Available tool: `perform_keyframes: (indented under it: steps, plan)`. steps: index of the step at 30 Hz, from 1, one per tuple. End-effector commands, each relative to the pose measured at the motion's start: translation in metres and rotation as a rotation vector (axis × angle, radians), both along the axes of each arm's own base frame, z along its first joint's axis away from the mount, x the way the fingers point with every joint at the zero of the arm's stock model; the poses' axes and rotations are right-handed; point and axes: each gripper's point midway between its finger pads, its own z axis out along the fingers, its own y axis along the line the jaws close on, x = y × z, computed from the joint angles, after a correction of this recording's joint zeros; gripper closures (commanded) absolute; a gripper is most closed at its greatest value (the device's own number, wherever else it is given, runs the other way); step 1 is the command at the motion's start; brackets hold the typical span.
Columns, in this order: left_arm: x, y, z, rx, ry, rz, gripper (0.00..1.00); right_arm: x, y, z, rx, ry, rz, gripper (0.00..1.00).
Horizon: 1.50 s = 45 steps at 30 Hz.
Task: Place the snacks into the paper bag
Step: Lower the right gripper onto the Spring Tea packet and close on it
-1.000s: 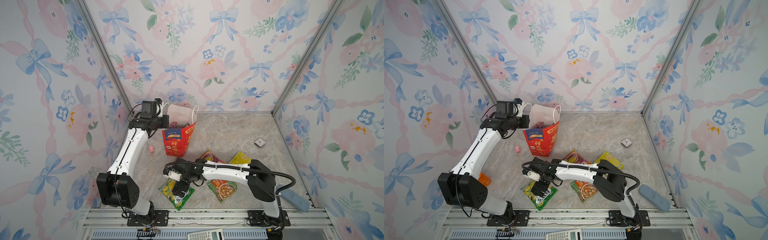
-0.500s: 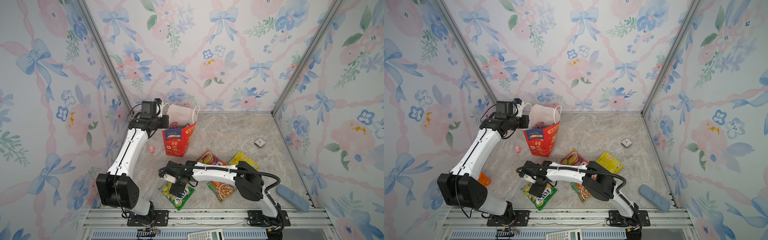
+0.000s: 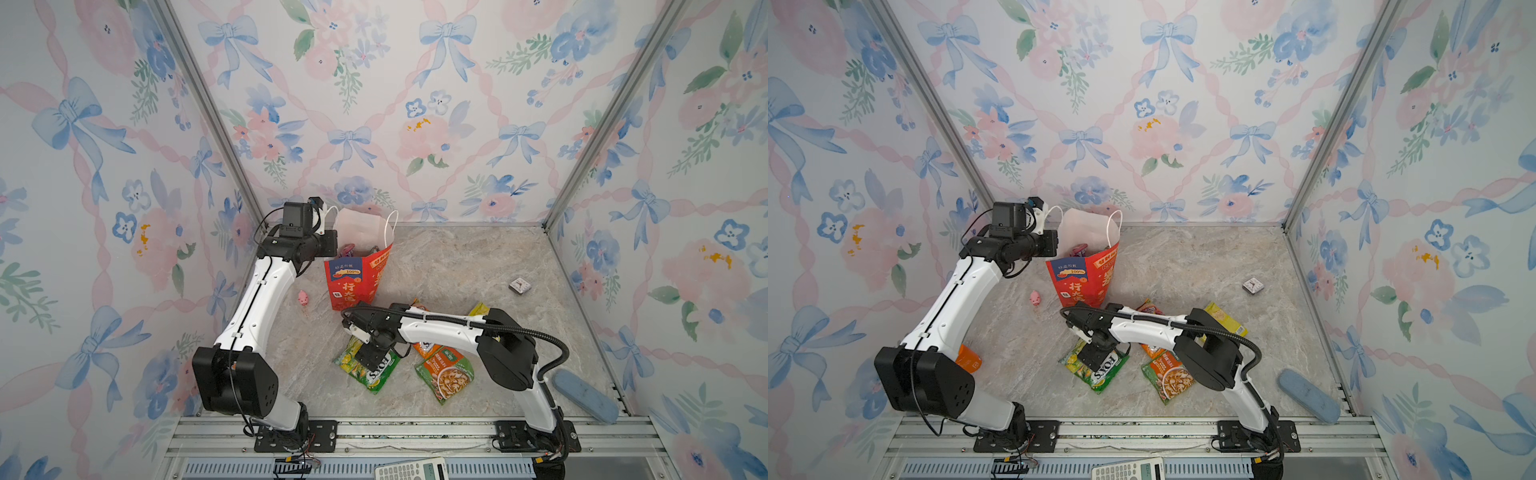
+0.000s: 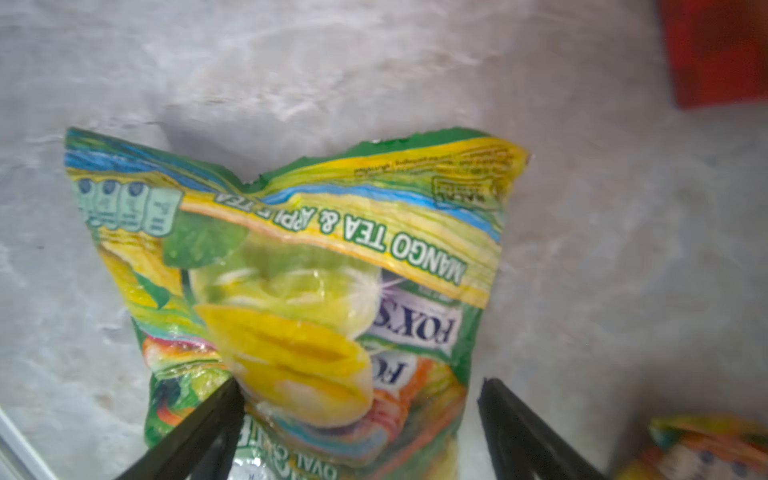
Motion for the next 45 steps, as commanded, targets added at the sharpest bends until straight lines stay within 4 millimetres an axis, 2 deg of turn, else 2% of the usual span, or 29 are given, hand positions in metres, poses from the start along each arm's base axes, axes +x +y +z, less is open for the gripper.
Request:
perform_keyframes:
  steps: [1,9,15,20,27,29,31,35,45]
  plan:
    - [-0.003,0.002,0.003,0.016,-0.015,-0.015,1.0,0.018,-0.025,0.005,-0.007,-0.01,-0.098,0.14]
    - [-0.002,0.001,0.002,0.016,-0.012,-0.017,1.0,0.024,-0.024,0.032,0.23,0.127,-0.157,0.14]
    - [-0.002,0.001,0.001,0.015,-0.01,-0.019,1.0,0.029,-0.021,0.037,0.306,0.191,-0.175,0.15]
    - [-0.002,0.001,0.001,0.015,-0.009,-0.019,1.0,0.031,-0.024,0.033,0.314,0.218,-0.2,0.18]
    - [-0.002,0.0,0.002,0.012,-0.013,-0.022,1.0,0.045,-0.039,0.024,0.273,0.193,-0.25,0.2]
    - [-0.002,0.0,0.002,0.012,-0.012,-0.022,1.0,0.048,-0.042,0.022,0.265,0.19,-0.252,0.23]
    - [-0.002,0.001,0.002,0.013,-0.013,-0.02,1.0,0.048,-0.044,0.019,0.261,0.203,-0.253,0.3]
    - [-0.002,0.0,0.0,0.012,-0.008,-0.023,1.0,0.044,-0.042,0.015,0.268,0.234,-0.242,0.34]
    - [-0.001,0.0,-0.002,0.012,-0.004,-0.023,1.0,0.036,-0.038,-0.002,0.255,0.303,-0.236,0.34]
